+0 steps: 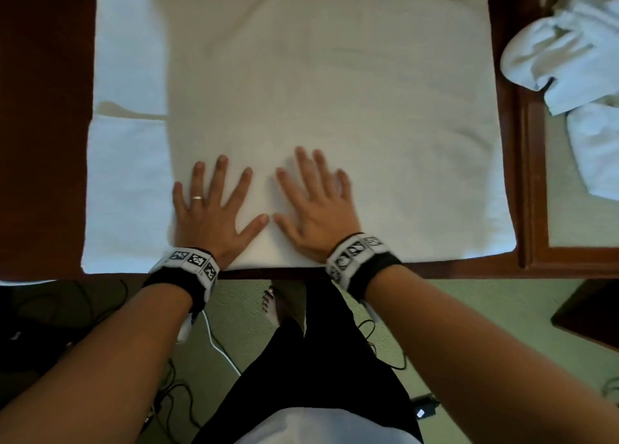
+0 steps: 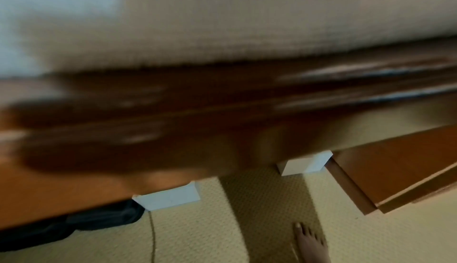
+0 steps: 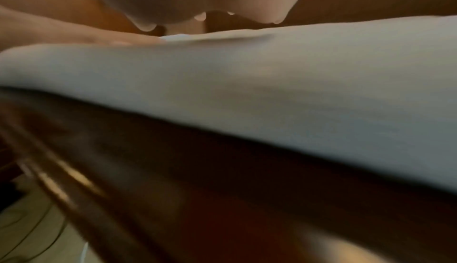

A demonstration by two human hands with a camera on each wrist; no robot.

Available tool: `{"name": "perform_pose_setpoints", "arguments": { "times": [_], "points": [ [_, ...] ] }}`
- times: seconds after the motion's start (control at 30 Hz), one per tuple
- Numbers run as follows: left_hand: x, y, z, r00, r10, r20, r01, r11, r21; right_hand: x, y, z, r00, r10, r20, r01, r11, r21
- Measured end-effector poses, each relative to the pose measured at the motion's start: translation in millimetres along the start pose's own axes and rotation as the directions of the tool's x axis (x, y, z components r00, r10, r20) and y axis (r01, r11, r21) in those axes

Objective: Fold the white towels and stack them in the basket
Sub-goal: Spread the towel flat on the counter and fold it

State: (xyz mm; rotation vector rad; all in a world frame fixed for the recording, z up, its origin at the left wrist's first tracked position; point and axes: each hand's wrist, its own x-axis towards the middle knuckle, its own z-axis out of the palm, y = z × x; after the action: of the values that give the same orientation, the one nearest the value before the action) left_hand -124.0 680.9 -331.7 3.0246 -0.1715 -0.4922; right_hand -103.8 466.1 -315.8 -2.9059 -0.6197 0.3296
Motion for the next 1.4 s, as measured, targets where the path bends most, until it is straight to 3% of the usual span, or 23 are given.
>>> {"name": "perform_pose_setpoints", "arguments": {
  "times": [0.1,0.2,0.27,0.4,0.47,0.5,0.57,0.63,0.7,0.77,0.83,0.93,1.0,1.07,1.17,1.23,1.3,1.4],
  "points": [
    [-1,-5,6,1.0,0.014,-0.025,-0.014,1.0,-0.001,3,6,5,0.995,-0.001,0.104,0.006,0.999,-0.046],
    [-1,-6,7,1.0,0.006,-0.025,-0.006,1.0,0.0,-13,71,-2,0.993,0.067,0.097,-0.061,0.996,-0.068],
    [0,-5,7,1.0,0.001,-0.012,-0.001,1.0,0.01,-34,132,-12,0.974,0.208,0.085,-0.203,0.977,-0.06],
    [1,-4,4,1.0,0.0,-0.003,0.0,1.0,0.007,-64,215,-34,0.842,0.528,0.112,-0.527,0.849,-0.042],
    [2,-2,2,1.0,0.003,0.001,-0.003,1.0,-0.012,-59,208,-36,0.811,0.58,0.079,-0.578,0.815,-0.045],
    [3,-1,0,1.0,0.0,0.007,0.0,1.0,-0.016,-52,193,-36,0.826,0.561,0.054,-0.56,0.828,-0.036],
    [4,1,-3,1.0,-0.017,0.012,0.018,0.999,-0.031,-35,150,-33,0.898,0.44,0.033,-0.439,0.898,-0.014],
    [6,4,-7,1.0,0.005,0.024,-0.004,0.999,-0.034,-20,106,-25,0.954,0.286,0.093,-0.287,0.958,-0.01],
    [9,1,-10,0.987,0.154,0.042,-0.155,0.987,0.029,-8,75,-18,0.96,0.226,0.166,-0.227,0.974,-0.008],
    [14,-15,-15,0.955,0.28,0.093,-0.288,0.953,0.09,-3,66,-13,0.948,0.248,0.199,-0.254,0.967,0.007],
    [22,-48,-21,0.967,0.218,0.131,-0.233,0.966,0.111,-2,68,-12,0.949,0.251,0.191,-0.256,0.967,0.003],
    [25,-107,-28,0.989,-0.035,0.143,0.015,0.991,0.135,-3,72,-15,0.951,0.232,0.206,-0.232,0.972,-0.025],
    [24,-136,-36,0.962,-0.227,0.151,0.214,0.972,0.099,-1,69,-19,0.944,0.235,0.23,-0.235,0.972,-0.03],
    [24,-143,-46,0.932,-0.33,0.15,0.326,0.944,0.055,1,67,-23,0.935,0.241,0.259,-0.244,0.969,-0.021],
    [23,-117,-55,0.978,-0.194,0.08,0.186,0.977,0.101,4,69,-33,0.917,0.233,0.323,-0.242,0.97,-0.013],
    [15,-95,-51,0.989,-0.073,0.127,0.065,0.996,0.061,6,70,-42,0.899,0.234,0.371,-0.25,0.968,-0.004],
    [5,-81,-48,0.975,-0.092,0.202,0.091,0.996,0.014,3,68,-49,0.875,0.242,0.419,-0.266,0.964,0.0],
    [-1,-77,-63,0.964,-0.158,0.215,0.156,0.987,0.026,-6,62,-54,0.848,0.257,0.464,-0.29,0.957,-0.001]
  ]
}}
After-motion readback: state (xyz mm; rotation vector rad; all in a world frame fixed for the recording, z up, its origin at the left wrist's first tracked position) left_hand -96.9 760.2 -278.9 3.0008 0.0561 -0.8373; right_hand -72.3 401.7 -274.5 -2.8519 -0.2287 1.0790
